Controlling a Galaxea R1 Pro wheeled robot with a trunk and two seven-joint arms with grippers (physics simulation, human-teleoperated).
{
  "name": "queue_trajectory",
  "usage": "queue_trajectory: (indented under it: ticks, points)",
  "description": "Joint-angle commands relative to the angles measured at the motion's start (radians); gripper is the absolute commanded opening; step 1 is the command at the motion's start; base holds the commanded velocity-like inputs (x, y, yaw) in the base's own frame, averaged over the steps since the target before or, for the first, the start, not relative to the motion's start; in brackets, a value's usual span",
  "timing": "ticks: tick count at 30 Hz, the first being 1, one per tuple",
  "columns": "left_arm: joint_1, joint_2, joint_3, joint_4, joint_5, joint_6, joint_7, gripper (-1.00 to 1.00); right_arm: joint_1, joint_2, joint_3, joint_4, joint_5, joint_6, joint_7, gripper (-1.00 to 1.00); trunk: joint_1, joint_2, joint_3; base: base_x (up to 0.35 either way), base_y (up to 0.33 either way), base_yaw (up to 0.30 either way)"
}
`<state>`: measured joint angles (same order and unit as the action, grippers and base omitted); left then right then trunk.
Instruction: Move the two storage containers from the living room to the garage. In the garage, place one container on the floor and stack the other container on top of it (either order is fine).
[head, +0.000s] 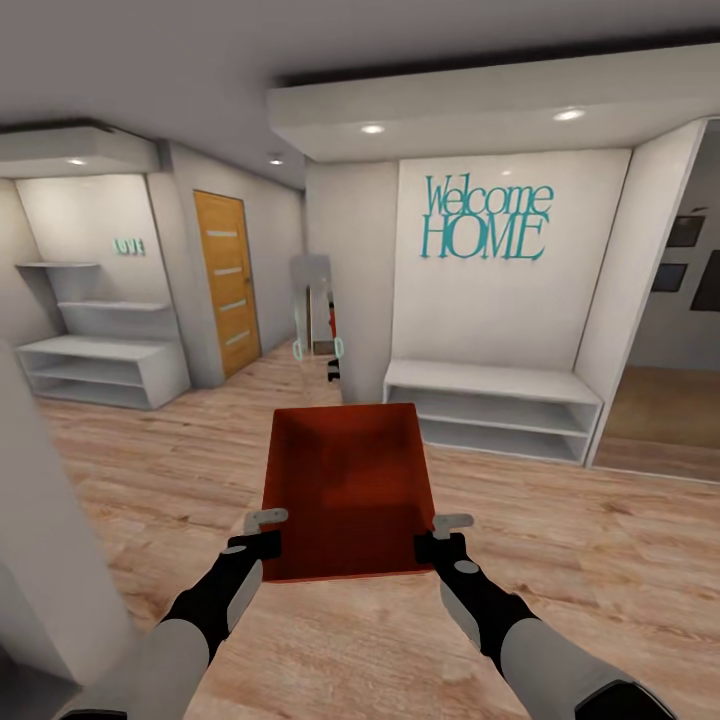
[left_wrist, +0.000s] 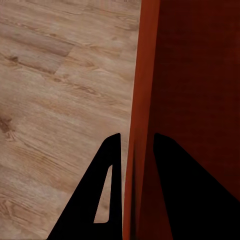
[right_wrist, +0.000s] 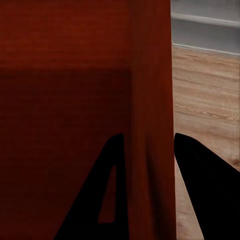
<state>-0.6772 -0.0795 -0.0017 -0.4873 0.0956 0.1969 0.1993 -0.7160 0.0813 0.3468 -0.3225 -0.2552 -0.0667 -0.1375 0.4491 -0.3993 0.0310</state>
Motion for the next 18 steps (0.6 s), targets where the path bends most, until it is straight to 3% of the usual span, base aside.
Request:
queue_trajectory:
  ticks: [1, 18]
  points:
    - [-0.001, 0.003, 0.018, -0.005, -0.014, 0.007, 0.009, -1.0, 0.0, -0.005, 0.004, 0.028, -0.013, -0.005, -0.007, -1.0, 0.001, -0.001, 0.0, 0.322, 0.0, 0.0]
    - [-0.001, 0.003, 0.018, -0.005, -0.014, 0.007, 0.009, -1.0, 0.0, -0.005, 0.004, 0.028, -0.013, -0.005, -0.007, -1.0, 0.001, -0.001, 0.0, 0.322, 0.0, 0.0]
